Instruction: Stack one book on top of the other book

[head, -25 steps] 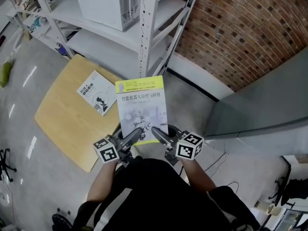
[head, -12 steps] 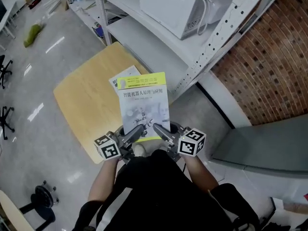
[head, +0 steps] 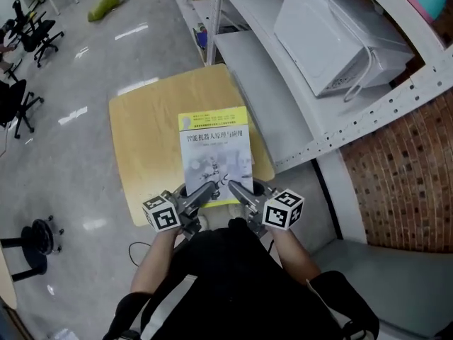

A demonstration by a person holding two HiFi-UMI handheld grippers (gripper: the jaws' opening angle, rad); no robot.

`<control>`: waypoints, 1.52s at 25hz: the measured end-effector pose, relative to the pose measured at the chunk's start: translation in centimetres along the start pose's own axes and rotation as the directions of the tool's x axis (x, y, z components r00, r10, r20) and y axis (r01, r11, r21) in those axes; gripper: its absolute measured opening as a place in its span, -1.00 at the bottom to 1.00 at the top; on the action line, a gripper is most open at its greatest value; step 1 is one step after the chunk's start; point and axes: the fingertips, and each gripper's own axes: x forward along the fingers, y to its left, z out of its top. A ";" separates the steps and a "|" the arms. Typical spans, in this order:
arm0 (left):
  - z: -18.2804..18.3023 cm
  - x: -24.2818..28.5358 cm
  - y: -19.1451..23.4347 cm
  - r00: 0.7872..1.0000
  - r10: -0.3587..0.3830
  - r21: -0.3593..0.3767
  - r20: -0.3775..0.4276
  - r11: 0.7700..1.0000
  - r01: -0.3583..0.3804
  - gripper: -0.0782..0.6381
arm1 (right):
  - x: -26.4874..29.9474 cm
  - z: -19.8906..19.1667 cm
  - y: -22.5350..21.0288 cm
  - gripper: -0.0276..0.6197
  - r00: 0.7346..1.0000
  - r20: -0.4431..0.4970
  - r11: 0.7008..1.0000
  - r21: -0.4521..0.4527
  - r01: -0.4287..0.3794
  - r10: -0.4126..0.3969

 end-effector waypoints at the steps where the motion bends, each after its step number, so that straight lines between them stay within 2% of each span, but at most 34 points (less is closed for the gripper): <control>1: 0.3 0.4 0.0 1.000 0.009 0.002 0.019 1.000 -0.010 -0.43 | 0.0 0.6 -0.3 -0.57 1.000 -0.014 1.000 -0.010 -0.015 0.015; 9: 2.0 6.0 1.1 0.983 0.109 0.020 0.145 0.993 -0.113 -0.43 | -0.1 5.2 -5.2 -0.57 0.989 -0.084 0.990 -0.055 -0.128 0.123; 15: 0.5 8.1 2.2 0.965 0.197 -0.015 0.172 0.980 -0.197 -0.43 | -0.8 5.0 -7.9 -0.57 0.977 -0.132 0.986 -0.005 -0.168 0.166; 20: -3.0 7.5 4.0 0.949 0.278 -0.092 0.150 0.959 -0.267 -0.43 | -0.8 1.4 -9.7 -0.57 0.964 -0.184 0.980 0.087 -0.180 0.194; 25: -4.8 6.5 5.5 0.937 0.333 -0.153 0.101 0.936 -0.317 -0.42 | -0.3 -0.9 -10.6 -0.57 0.956 -0.228 0.973 0.177 -0.146 0.185; 32: -5.7 6.2 8.6 0.937 0.350 -0.198 0.011 0.919 -0.341 -0.42 | 1.4 -2.8 -12.4 -0.57 0.963 -0.232 0.965 0.250 -0.078 0.138; 38: -5.4 6.7 11.7 0.941 0.335 -0.217 -0.053 0.916 -0.338 -0.42 | 3.3 -3.4 -14.5 -0.57 0.971 -0.224 0.964 0.265 -0.020 0.081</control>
